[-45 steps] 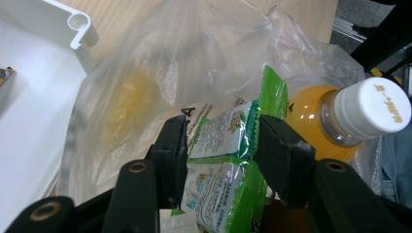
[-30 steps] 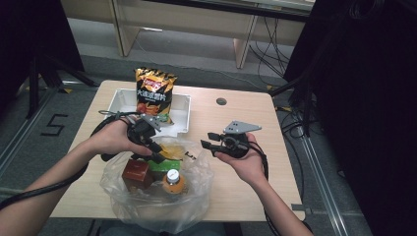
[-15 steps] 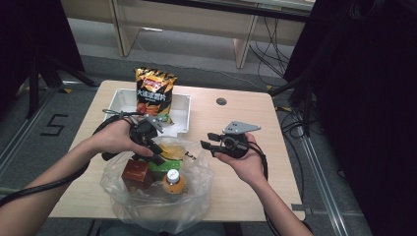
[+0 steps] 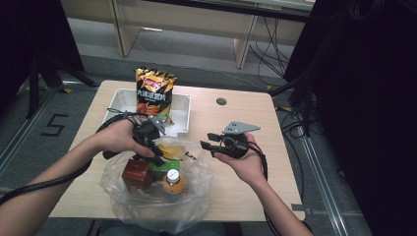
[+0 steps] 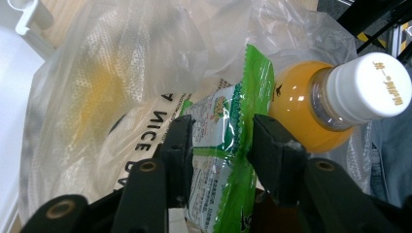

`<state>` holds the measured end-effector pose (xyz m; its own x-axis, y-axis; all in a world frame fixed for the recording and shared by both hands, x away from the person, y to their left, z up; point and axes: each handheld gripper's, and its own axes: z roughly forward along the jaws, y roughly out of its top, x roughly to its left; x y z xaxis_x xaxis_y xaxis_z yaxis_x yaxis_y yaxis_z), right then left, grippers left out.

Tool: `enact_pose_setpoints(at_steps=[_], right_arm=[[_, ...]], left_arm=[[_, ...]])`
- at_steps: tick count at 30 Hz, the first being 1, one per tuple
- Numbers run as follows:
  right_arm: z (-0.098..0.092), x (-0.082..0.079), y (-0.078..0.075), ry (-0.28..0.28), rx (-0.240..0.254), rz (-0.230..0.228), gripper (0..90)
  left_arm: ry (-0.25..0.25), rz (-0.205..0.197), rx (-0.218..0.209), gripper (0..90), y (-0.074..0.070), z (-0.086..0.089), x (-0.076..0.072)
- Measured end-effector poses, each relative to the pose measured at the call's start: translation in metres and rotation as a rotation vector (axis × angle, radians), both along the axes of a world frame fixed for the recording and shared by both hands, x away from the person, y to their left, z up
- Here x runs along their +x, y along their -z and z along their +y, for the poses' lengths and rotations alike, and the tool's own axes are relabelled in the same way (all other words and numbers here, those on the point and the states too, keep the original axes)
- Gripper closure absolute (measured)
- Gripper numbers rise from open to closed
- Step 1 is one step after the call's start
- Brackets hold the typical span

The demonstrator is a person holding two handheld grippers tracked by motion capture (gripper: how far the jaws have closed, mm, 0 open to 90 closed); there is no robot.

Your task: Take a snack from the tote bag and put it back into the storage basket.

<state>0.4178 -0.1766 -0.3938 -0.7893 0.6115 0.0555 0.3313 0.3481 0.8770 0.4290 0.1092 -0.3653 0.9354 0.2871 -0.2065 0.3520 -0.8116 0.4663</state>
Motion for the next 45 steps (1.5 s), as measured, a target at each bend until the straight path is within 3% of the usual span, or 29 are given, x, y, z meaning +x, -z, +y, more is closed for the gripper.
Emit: enact_pose_setpoints(at_steps=[6, 11, 24, 36, 45], right_arm=[[0.0, -0.0012, -0.0001, 0.008, -0.001, 0.021, 56.9], [-0.0003, 0.0001, 0.0002, 0.008, -0.002, -0.003, 56.8], [-0.0003, 0.0007, 0.0014, 0.01, 0.0, 0.002, 56.2], [-0.0003, 0.0, 0.0016, 0.02, -0.001, 0.01, 56.0], [-0.0013, 0.0003, 0.0019, 0.026, -0.004, 0.017, 55.7]], left_arm=[[0.019, 0.008, 0.008, 65.5, -0.0007, -0.0026, -0.0006], [0.039, 0.004, 0.018, 68.9, -0.0017, -0.0042, -0.0013], [0.091, -0.013, 0.052, 80.2, -0.0029, -0.0081, -0.0024], [0.107, -0.024, 0.042, 87.2, -0.0028, -0.0073, -0.0035], [0.116, -0.064, 0.026, 89.7, -0.0071, -0.0059, -0.0049]])
